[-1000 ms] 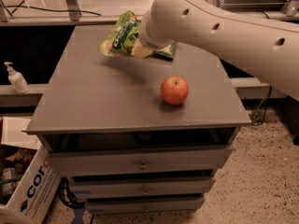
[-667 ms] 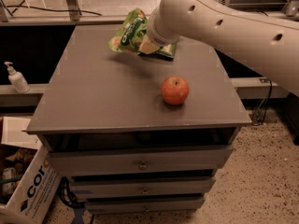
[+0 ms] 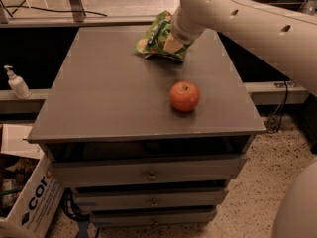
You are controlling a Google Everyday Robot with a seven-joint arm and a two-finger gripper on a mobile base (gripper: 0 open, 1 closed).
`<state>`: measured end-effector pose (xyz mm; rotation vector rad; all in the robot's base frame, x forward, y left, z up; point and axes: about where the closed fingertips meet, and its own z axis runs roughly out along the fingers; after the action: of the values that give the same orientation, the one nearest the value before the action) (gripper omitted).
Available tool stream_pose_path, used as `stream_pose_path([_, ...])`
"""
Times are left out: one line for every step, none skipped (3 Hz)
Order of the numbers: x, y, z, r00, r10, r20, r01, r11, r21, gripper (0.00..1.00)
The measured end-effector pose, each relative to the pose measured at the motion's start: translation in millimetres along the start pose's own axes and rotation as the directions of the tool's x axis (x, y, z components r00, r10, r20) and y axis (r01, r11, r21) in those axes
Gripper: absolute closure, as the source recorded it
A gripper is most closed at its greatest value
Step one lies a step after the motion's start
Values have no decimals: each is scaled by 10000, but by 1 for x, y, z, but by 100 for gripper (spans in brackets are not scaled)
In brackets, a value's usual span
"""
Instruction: Move green rice chip bag near green jalapeno chip bag
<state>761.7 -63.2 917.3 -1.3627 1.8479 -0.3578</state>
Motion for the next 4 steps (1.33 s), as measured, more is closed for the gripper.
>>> stream_pose_path([28, -15, -1, 9980, 144, -614, -146, 9999, -38, 100])
stream_pose_path([52, -30, -9, 9944, 266, -1026, -260, 9996, 69, 100])
stream_pose_path([52, -30, -9, 9944, 266, -1026, -260, 9996, 68, 100])
stream_pose_path([64, -31, -7, 9925, 413, -1148, -420, 9991, -34, 100])
